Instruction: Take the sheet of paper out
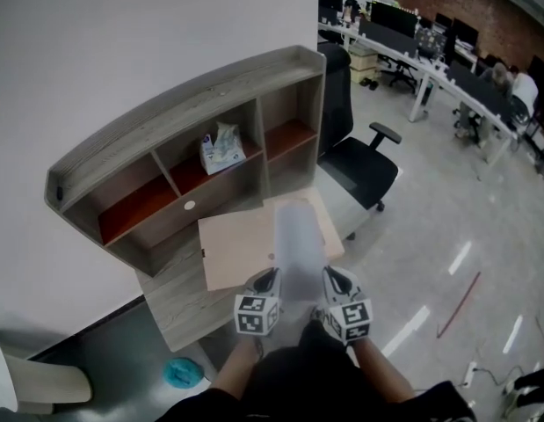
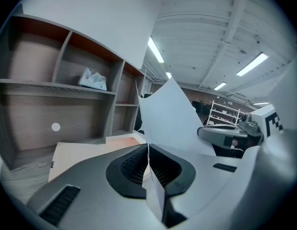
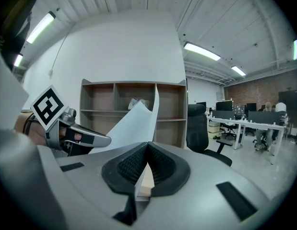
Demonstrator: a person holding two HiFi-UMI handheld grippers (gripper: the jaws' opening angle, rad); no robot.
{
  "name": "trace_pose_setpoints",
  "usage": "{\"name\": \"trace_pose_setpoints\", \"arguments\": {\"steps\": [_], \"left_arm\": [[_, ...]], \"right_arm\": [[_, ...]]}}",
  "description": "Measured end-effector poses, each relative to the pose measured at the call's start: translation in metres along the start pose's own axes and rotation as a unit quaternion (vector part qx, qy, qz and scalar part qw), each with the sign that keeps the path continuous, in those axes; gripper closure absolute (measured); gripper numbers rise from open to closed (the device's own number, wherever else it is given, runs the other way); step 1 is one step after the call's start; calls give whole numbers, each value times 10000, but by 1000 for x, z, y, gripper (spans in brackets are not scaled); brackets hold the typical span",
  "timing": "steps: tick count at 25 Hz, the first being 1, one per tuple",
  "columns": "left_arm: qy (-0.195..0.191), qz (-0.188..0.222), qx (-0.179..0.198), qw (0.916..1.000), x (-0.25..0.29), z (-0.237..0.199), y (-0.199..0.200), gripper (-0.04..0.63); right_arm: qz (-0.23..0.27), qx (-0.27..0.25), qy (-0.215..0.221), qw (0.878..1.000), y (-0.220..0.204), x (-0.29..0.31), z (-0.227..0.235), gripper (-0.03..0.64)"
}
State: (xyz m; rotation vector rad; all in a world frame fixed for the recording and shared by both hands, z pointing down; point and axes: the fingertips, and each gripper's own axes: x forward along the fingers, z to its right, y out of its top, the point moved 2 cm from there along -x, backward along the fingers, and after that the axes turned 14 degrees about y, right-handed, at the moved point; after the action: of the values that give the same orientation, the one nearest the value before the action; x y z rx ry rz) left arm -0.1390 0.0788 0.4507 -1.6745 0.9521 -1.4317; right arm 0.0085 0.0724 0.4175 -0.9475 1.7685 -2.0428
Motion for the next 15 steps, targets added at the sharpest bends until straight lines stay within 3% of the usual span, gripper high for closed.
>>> {"name": "trace_pose_setpoints", "arguments": {"steps": [15], "left_arm": [[-143,-63,117,9998,6,-5,-2,545]], "right_arm": [[35,61,-202,9998,4,4,-1,600]]}}
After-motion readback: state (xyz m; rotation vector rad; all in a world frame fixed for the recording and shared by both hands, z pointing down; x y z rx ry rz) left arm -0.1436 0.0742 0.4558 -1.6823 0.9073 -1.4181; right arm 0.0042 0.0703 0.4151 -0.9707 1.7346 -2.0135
